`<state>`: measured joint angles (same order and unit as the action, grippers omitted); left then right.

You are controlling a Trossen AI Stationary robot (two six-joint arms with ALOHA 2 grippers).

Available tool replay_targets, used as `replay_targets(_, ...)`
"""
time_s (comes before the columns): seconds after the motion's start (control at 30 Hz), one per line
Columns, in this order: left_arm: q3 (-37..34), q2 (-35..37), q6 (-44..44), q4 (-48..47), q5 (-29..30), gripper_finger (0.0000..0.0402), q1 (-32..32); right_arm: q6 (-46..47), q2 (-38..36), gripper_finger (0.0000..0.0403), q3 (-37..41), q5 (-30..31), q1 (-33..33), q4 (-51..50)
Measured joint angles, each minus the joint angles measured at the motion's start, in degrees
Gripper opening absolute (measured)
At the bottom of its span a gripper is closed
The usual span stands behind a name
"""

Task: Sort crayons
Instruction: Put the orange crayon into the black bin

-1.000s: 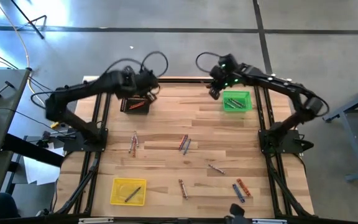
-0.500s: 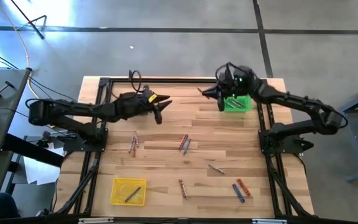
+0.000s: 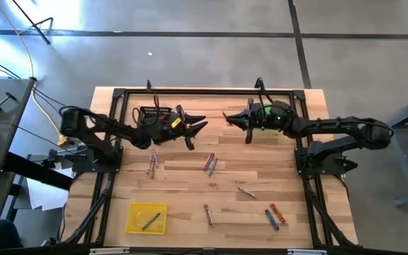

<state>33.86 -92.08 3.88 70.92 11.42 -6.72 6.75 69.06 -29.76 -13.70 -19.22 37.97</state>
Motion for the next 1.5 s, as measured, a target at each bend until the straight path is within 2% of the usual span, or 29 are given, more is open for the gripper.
replay_targets(0.27, 4.6, -6.29, -0.57, 2.36, -1.69, 0.0101, 0.04, -1.22, 0.0, 0.0, 0.0, 3.82, 3.27, -0.08)
replay_targets(0.53, 6.65, -6.61, -5.45, 2.3, -7.93, 0.0105, 0.0, -1.67, 0.0, 0.0, 0.0, 4.07, 3.27, -0.6)
replay_targets(0.73, 6.87, -6.61, -6.12, 2.25, -11.37, 0.0135, 0.0, -1.82, 0.02, 0.0, 0.0, 4.05, 3.27, -0.97)
replay_targets(1.0, 6.87, -6.61, -7.15, 2.25, -7.83, 0.0173, -0.02, -1.23, 0.02, 0.0, 0.0, 3.7, 3.48, -1.15)
replay_targets(1.33, 7.29, -6.61, -4.55, 1.93, -7.11, 0.0177, -0.04, -1.83, 0.04, 0.0, -0.64, 3.66, 6.71, -0.08)
replay_targets(1.5, 9.97, -6.63, -4.12, -2.73, -7.13, 0.0177, 0.02, -2.22, 0.04, 0.0, -0.83, 3.96, 8.31, -0.05)
